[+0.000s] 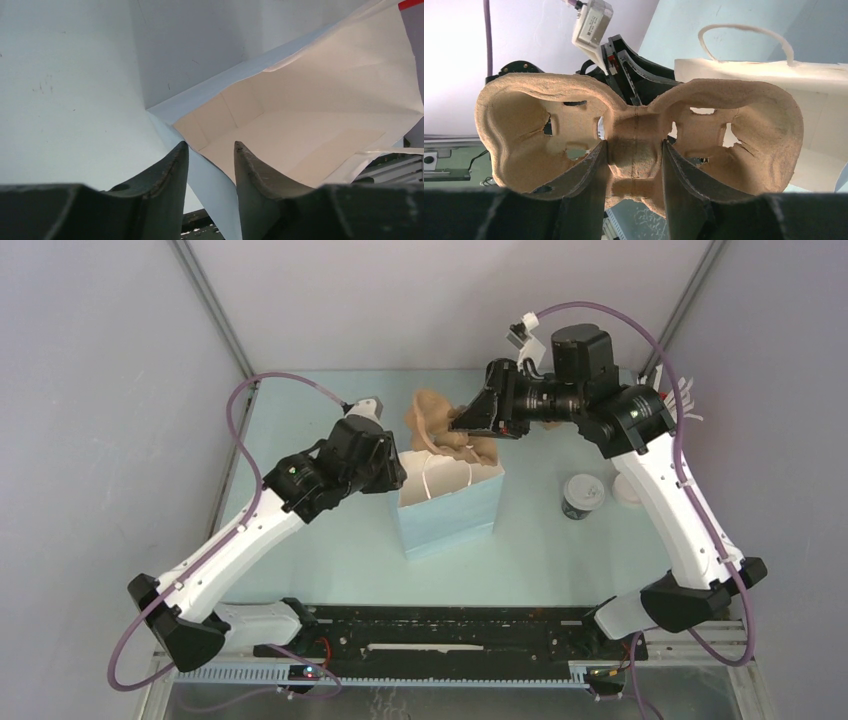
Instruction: Pack the takeout coffee
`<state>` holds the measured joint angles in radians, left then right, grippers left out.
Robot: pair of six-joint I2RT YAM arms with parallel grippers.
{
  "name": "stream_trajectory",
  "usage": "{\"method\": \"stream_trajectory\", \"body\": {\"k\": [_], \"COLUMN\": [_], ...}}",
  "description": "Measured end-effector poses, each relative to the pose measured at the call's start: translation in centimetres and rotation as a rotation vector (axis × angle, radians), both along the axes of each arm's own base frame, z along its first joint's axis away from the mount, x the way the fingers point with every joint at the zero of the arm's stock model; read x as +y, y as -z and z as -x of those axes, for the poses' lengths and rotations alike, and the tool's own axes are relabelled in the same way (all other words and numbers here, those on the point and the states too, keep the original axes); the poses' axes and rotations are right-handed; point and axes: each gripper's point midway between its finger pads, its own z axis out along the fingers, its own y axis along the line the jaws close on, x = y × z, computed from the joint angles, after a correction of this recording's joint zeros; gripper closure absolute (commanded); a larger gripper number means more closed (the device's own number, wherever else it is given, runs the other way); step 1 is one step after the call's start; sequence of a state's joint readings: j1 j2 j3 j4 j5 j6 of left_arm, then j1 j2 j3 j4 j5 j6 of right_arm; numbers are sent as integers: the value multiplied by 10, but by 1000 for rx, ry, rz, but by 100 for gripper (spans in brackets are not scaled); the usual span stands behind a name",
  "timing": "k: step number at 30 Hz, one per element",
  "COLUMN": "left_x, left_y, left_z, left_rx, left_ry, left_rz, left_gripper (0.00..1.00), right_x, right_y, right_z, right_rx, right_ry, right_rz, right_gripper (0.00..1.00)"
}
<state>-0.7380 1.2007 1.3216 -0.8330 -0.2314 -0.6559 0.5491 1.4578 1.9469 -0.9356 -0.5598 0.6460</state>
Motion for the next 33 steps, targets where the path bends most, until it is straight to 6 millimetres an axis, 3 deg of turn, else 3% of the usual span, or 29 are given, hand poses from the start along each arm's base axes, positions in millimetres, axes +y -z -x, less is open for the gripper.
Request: {"method": "stream_trajectory", "body": {"k": [12, 22, 27, 33], "left_x": [8, 10, 10, 13], "left_y": [-9, -9, -10, -18], "left_z": [5, 8, 10, 12], "left_rx": [-38, -61, -78, -112], "left_ry": [-21, -15, -11, -16], "left_rz": [-9, 18, 37, 66], "left_gripper": [78, 97, 100, 100], "right_x": [14, 18, 18, 18], "right_y": [29, 23, 4, -27], "right_z": [1, -8, -6, 13], "right_rx": [108, 155, 110, 23], "right_ry": [-24, -22, -35, -60], "right_rz": [3, -94, -147, -213], "right_gripper": [74, 75, 75, 78]}}
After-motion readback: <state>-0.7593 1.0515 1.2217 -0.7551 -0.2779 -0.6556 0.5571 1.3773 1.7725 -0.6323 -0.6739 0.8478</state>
